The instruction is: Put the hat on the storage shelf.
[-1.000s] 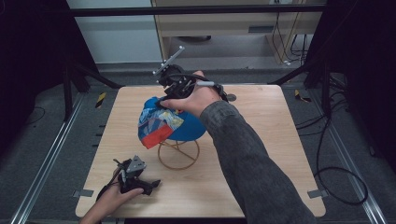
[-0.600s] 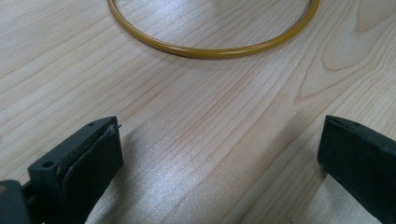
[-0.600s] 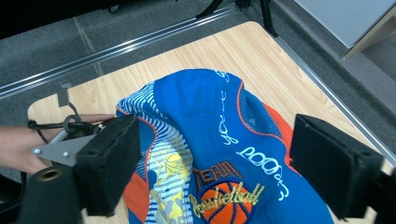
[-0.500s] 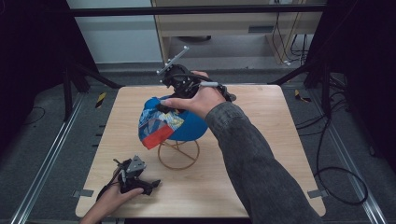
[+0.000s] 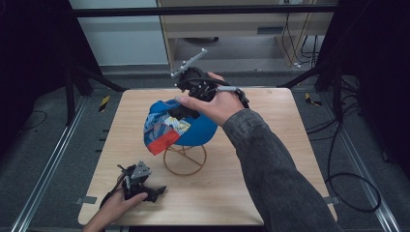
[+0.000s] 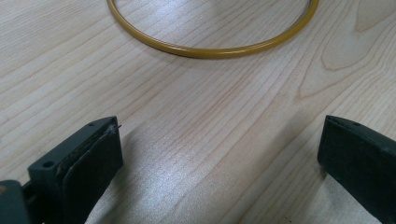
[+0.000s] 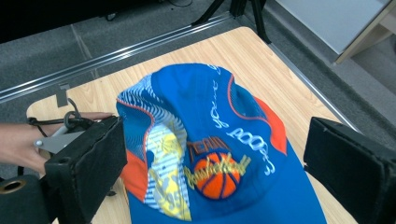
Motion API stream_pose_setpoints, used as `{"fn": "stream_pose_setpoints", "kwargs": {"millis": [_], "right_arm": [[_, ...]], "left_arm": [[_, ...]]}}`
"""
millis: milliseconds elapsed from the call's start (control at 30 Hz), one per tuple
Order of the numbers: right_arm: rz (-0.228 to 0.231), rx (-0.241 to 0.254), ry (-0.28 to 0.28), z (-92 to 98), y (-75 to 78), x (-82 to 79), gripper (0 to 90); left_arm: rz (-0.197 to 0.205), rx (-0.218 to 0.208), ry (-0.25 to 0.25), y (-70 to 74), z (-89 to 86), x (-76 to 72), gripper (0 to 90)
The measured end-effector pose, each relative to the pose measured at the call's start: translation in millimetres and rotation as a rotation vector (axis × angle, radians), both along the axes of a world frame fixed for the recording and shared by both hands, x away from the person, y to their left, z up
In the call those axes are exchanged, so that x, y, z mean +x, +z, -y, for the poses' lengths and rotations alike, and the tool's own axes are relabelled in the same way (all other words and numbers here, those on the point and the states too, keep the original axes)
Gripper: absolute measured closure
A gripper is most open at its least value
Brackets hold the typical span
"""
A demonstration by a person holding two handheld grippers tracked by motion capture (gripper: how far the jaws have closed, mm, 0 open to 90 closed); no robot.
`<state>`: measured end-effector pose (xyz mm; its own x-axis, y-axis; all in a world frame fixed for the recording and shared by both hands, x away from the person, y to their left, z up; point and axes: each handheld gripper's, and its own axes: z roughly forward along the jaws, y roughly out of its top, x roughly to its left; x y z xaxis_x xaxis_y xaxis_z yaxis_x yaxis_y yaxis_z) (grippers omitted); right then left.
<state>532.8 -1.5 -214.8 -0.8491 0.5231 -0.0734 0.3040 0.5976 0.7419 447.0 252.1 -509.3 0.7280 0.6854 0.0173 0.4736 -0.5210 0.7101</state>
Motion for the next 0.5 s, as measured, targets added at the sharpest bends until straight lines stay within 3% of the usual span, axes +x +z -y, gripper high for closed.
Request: {"fn": "stream_pose_setpoints", "kwargs": {"millis": [333, 500], "right_arm": [[0.031, 0.047, -0.062, 35.9, -4.1, -8.1, 12.0], [0.058, 0.064, -0.095, 63.2, -6.2, -16.5, 12.4]], "left_arm": [[0.000, 0.000, 0.000, 0.0, 0.1, -0.2, 0.0], [0.000, 0.000, 0.000, 0.0, 0.2, -0.3, 0.0]]}}
